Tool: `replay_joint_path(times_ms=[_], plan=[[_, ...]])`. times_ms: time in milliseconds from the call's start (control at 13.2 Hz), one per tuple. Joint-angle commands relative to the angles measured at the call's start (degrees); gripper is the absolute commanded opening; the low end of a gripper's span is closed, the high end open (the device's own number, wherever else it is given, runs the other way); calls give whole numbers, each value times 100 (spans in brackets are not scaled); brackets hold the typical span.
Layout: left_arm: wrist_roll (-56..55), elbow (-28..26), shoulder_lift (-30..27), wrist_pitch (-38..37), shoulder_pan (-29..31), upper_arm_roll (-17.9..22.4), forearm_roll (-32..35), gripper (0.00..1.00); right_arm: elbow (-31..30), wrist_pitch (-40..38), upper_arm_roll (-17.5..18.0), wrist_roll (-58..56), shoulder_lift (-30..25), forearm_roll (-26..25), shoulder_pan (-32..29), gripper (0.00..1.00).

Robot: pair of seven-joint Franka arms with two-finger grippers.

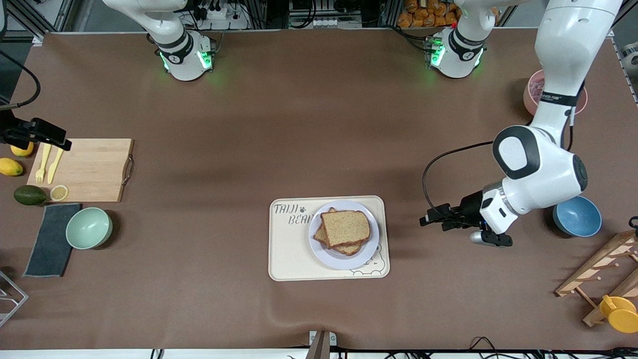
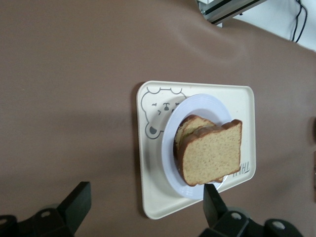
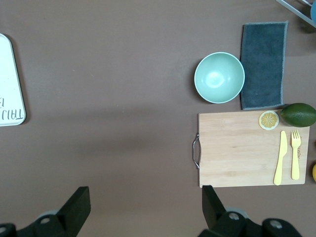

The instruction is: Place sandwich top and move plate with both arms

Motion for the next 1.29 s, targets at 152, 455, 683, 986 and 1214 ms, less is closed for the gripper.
replay_joint_path(times_ms=[152,455,683,986,1214], plan=[[-1098,724,-303,-1269,55,19,1650,100,158,-39,-13,91,70,62,22,100],[-1152,919,-530,-1894,90,115,1978,100,158,-39,-13,82,70,62,22,100],[-1143,937,-846,-2307,99,186,2408,100,167,-39,-13,39,70,70,5,100],[-1134,1375,-1032,-3255,248,309,2865,100,158,57,-13,12,79,123,-22,100],[-1134,1824,-1032,-4038,275,318,3261,100,167,57,-13,-5,62,115,22,100]])
